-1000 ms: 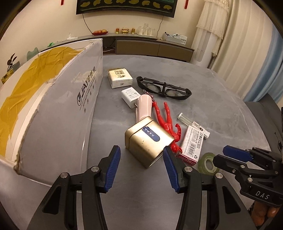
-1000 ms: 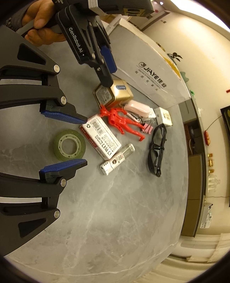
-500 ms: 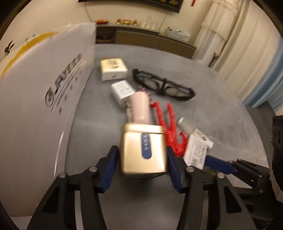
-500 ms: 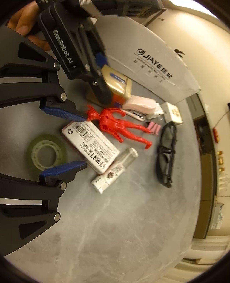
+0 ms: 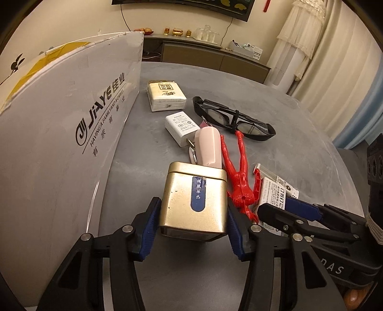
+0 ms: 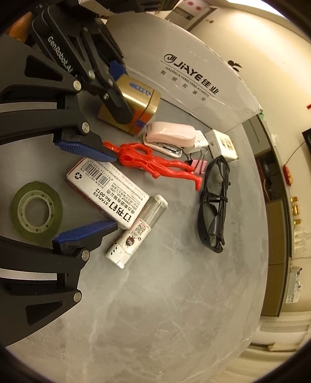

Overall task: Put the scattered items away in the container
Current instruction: 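Grasp the red-and-white staple box with the right gripper while the left holds the tin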

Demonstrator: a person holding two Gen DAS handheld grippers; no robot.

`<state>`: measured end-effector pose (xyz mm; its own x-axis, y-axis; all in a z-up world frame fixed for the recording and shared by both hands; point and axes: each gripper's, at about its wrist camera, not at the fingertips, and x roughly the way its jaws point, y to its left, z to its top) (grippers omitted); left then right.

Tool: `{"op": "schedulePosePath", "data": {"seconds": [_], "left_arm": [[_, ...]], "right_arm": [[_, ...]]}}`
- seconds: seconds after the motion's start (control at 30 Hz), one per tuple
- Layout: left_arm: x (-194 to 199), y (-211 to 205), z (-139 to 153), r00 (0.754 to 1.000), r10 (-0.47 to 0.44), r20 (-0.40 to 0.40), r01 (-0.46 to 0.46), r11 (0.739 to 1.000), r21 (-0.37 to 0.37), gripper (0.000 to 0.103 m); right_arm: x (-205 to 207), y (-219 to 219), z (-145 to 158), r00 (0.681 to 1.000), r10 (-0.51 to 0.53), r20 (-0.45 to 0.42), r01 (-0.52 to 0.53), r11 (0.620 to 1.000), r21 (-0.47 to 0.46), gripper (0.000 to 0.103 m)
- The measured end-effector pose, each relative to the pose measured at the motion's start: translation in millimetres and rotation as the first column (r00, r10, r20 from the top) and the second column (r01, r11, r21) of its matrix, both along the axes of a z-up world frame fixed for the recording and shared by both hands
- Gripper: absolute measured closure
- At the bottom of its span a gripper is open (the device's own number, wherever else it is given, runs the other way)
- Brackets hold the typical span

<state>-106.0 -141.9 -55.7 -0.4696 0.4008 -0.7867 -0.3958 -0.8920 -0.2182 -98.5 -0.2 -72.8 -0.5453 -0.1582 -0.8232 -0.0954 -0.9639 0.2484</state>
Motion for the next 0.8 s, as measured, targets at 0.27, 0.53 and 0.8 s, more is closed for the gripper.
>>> {"op": "schedulePosePath", "data": {"seconds": [0.27, 0.53, 0.8], "left_arm": [[8.8, -7.0, 10.2, 1.0, -0.019, -0.011, 0.019, 0.999, 0.033, 0.05], [12.2, -9.4, 19.1, 0.999, -0.038, -0.03, 0.039, 0.998, 0.051, 0.05], [17.7, -12.9, 30.9, 0.997, -0.045, -0.057, 0.049, 0.996, 0.077, 0.05]], "right_arm": [[-0.4, 19.2, 4.7, 0.997, -0.074, 0.019, 0.073, 0.997, 0.01, 0.048], [-2.3, -3.1, 0.1, 0.999, -0.039, 0.005, 0.039, 0.993, 0.113, 0.048], [7.5, 6.2, 8.5, 0.999, -0.034, -0.006, 0.035, 0.997, 0.064, 0.087]]}}
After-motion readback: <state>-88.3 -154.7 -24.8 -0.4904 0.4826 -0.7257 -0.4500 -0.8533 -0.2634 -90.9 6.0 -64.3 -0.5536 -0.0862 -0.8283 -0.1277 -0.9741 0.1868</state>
